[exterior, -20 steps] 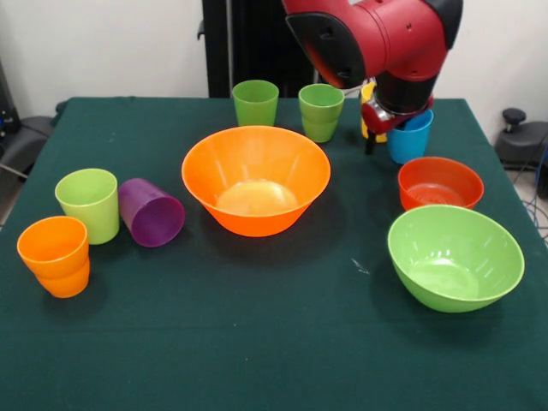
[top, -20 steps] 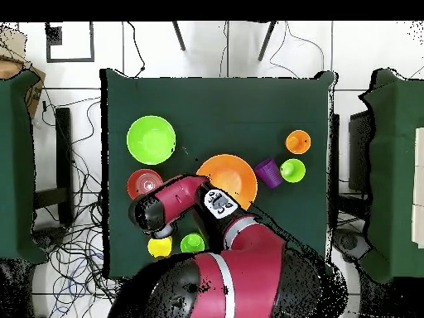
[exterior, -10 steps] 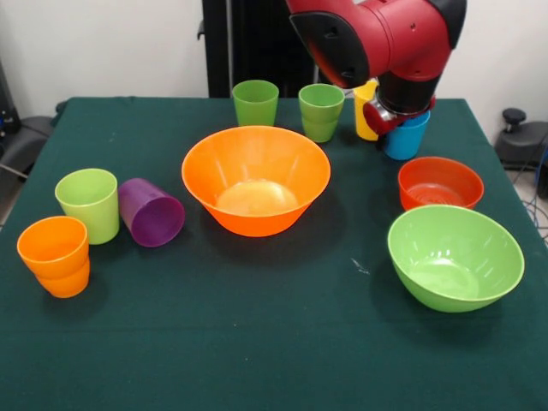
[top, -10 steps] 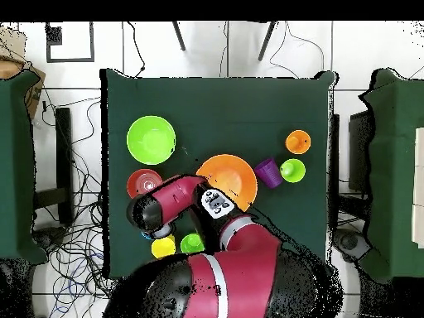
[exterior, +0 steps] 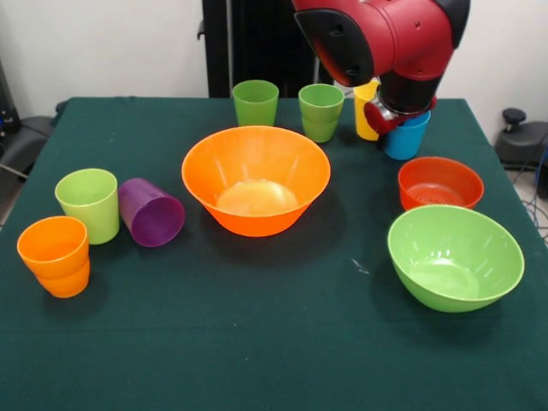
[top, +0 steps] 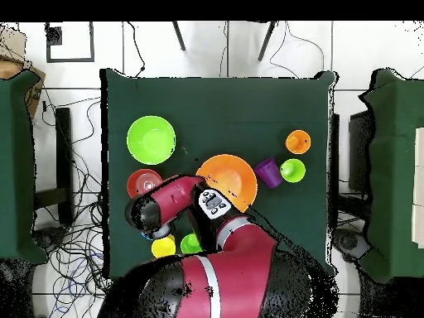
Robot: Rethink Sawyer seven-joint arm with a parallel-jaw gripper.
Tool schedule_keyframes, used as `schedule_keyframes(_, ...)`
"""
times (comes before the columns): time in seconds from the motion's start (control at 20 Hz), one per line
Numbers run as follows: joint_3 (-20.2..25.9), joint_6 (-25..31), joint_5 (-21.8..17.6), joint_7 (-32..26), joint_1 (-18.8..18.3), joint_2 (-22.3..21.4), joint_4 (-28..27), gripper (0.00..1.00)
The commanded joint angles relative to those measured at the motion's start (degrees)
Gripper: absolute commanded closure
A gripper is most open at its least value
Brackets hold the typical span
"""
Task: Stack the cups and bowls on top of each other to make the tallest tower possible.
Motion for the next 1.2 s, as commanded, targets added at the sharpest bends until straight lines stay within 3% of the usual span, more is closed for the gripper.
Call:
schedule_keyframes(0.05, -2.11, -5.24, -4.26, 1.84, 1.30, 3.06, -5.12, 1.00)
schedule_keyframes(0.7, -0.30, -2.03, -0.80, 1.02, -0.42, -3.55, -1.44, 1.00)
schedule_keyframes(1.2, 3.99, 3.80, 6.11, -1.80, -3.83, -14.31, 4.19, 1.00)
